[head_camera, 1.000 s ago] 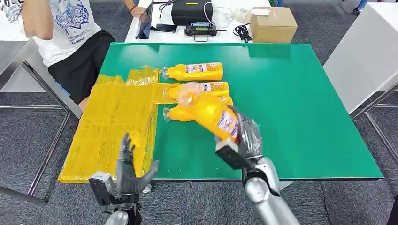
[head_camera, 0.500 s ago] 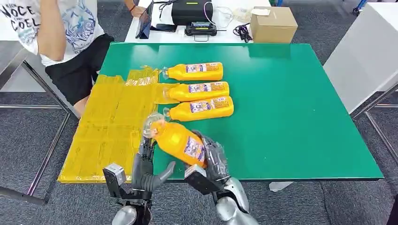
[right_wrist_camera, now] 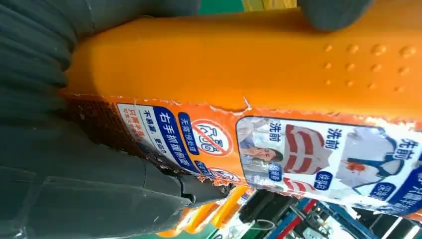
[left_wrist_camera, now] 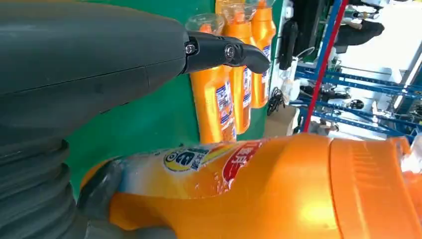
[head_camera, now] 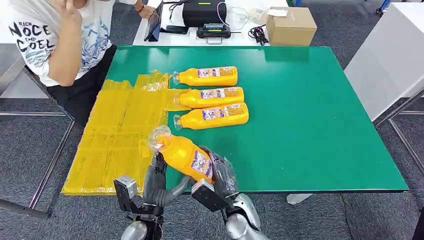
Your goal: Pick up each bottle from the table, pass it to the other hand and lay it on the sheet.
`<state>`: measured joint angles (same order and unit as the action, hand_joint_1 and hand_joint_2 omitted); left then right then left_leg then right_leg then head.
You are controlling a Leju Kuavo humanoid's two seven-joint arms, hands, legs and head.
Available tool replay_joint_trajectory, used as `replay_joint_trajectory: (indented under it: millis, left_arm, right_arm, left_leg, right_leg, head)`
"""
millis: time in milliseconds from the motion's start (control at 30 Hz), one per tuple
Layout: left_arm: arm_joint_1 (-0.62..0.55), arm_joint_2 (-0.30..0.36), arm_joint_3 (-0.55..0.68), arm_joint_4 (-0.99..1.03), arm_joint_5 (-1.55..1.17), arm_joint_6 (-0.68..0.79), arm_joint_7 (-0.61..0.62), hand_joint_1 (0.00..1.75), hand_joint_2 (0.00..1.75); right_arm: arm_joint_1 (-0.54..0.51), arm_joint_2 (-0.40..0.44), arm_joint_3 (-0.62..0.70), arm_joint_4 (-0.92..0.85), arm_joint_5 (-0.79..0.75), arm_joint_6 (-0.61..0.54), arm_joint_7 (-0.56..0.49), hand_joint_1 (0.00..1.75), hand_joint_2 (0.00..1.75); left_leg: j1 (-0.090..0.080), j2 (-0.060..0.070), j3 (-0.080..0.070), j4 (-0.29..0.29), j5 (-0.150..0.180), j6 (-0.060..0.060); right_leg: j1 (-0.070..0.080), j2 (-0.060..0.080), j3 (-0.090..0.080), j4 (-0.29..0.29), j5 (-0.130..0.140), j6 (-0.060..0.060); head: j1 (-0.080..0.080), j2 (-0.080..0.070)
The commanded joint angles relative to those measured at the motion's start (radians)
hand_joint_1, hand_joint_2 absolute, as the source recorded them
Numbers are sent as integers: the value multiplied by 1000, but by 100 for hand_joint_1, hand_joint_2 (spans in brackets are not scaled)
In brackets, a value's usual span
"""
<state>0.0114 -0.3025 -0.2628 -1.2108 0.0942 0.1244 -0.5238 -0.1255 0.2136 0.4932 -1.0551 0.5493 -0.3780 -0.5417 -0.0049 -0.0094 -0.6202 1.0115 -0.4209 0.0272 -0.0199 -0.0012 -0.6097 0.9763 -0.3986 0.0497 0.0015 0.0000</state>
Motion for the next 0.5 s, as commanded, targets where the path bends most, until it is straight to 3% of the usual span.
replay_joint_trajectory:
  millis: [33,500]
  left_arm:
    - [-44,30,-28,74,-3,-9,3,0,175]
    - [-54,25,-38,86,9,-56,18,0,175]
  right_arm:
    - [-61,9,59,112,-5,38,-4,175,175]
    - [-107,46,119,216,-24,96,12,175,175]
  left_leg:
    - [0,2,4,-1,-1,-1]
    - [1,2,5,-1,-2,-2]
  right_leg:
    - [1,1,3,-1,-1,-2]
    - [1,1,5,-1,-1,-2]
  head:
    - [0,0]
    - [0,0]
